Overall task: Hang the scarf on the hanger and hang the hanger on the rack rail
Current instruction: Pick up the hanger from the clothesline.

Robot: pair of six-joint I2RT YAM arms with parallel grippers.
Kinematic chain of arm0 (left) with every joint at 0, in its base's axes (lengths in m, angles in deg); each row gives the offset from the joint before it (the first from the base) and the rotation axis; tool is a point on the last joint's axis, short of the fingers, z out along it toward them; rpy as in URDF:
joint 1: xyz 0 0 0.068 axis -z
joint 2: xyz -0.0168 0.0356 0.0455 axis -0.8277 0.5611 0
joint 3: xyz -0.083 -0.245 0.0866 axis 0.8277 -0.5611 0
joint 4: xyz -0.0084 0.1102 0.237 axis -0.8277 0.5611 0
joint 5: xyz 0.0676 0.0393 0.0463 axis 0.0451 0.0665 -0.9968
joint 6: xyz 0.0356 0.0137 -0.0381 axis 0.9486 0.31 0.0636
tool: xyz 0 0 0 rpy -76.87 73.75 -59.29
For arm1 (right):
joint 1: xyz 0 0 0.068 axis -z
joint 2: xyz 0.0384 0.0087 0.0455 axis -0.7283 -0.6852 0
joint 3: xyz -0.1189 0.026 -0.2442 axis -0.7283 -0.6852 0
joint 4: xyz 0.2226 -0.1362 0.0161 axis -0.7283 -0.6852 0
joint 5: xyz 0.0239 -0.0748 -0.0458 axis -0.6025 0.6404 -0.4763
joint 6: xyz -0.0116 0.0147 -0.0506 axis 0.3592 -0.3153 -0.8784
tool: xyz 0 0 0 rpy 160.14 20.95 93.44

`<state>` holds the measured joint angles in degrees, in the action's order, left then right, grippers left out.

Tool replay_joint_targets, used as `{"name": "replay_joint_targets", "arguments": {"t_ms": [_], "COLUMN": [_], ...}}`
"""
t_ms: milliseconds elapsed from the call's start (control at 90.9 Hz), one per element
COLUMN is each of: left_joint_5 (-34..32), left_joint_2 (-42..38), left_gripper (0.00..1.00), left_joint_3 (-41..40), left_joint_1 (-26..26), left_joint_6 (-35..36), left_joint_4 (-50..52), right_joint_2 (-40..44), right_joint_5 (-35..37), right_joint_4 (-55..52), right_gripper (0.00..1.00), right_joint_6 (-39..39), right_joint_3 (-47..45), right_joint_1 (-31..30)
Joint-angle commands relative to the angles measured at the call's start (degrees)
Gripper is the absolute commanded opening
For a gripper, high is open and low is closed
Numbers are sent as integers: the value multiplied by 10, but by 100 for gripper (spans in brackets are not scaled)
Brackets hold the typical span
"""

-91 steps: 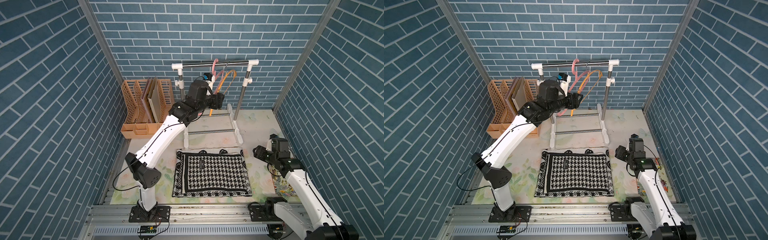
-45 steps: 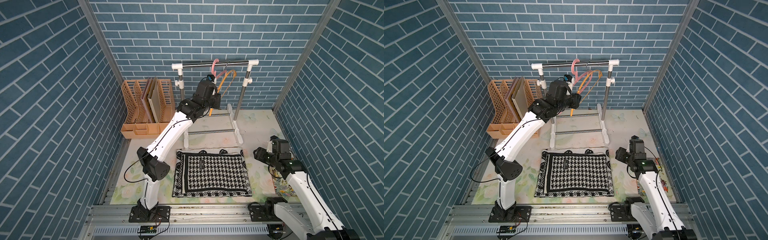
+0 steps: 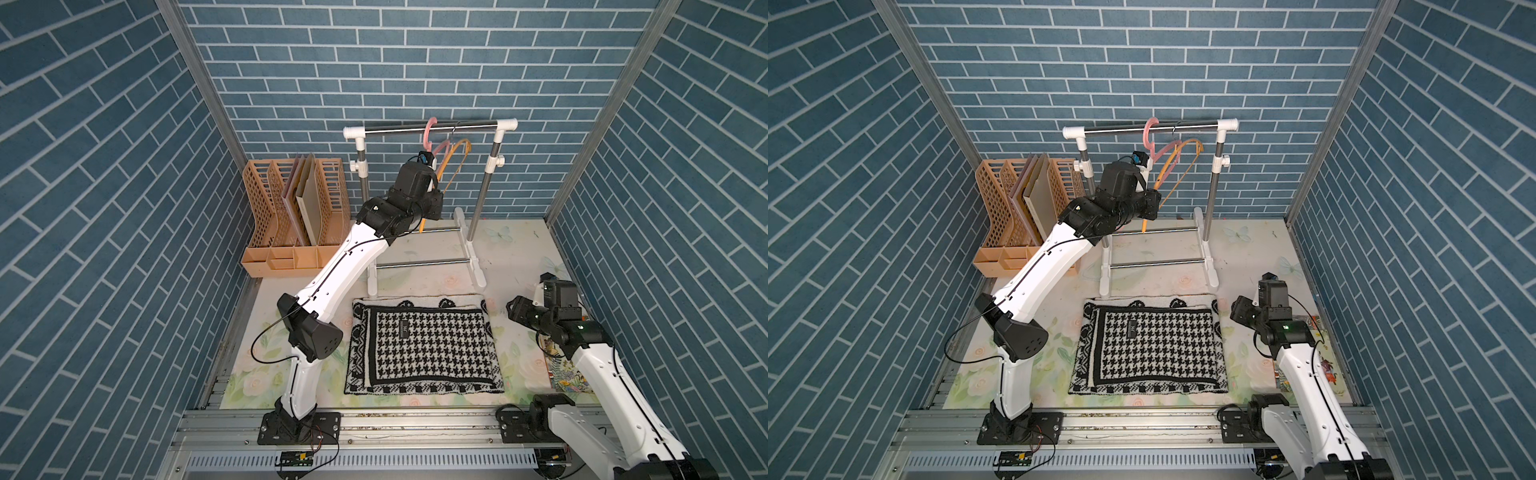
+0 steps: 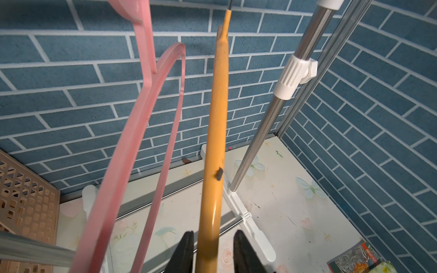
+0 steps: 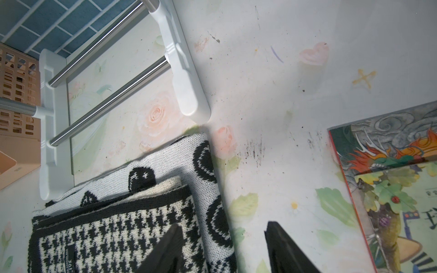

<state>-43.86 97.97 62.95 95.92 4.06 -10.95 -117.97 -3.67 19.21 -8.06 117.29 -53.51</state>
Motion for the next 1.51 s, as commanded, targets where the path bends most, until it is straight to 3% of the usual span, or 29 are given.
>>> {"name": "replay_joint_targets", "arguments": {"t_ms": [0,143,242,440,649,858,1199,1375,1496], "left_joint_5": [7,-5,-9,-19,-53,-74,-126,-182,-232], "left_joint_2": [22,23,20,2,-60,-107,-275,-398,-478], "left_gripper": [32,17,0,0,0,0,0,0,0], "left_joint_3": [24,29,37,32,-22,-47,-261,-406,-516], "left_joint_1": [3,3,4,11,46,61,104,167,242], "left_joint_6": [6,7,7,24,76,70,-14,-89,-163], "left_joint_4": [23,23,20,-9,-113,-145,-162,-139,-133], "right_joint_2": [8,9,8,3,-1,4,23,29,39], "right_joint_5": [0,0,0,-3,-10,-10,-16,-21,-27], "right_joint_4": [-7,-5,-3,3,9,9,15,16,17], "right_gripper": [61,62,62,61,61,62,62,62,61], "right_joint_6": [-3,-3,-4,-6,-7,-9,-9,-4,12], "right_joint_3": [-7,-9,-10,-14,-17,-14,-20,-18,-17], "right_joint_1": [-3,-3,-3,-3,-3,-3,-3,-3,-3]}}
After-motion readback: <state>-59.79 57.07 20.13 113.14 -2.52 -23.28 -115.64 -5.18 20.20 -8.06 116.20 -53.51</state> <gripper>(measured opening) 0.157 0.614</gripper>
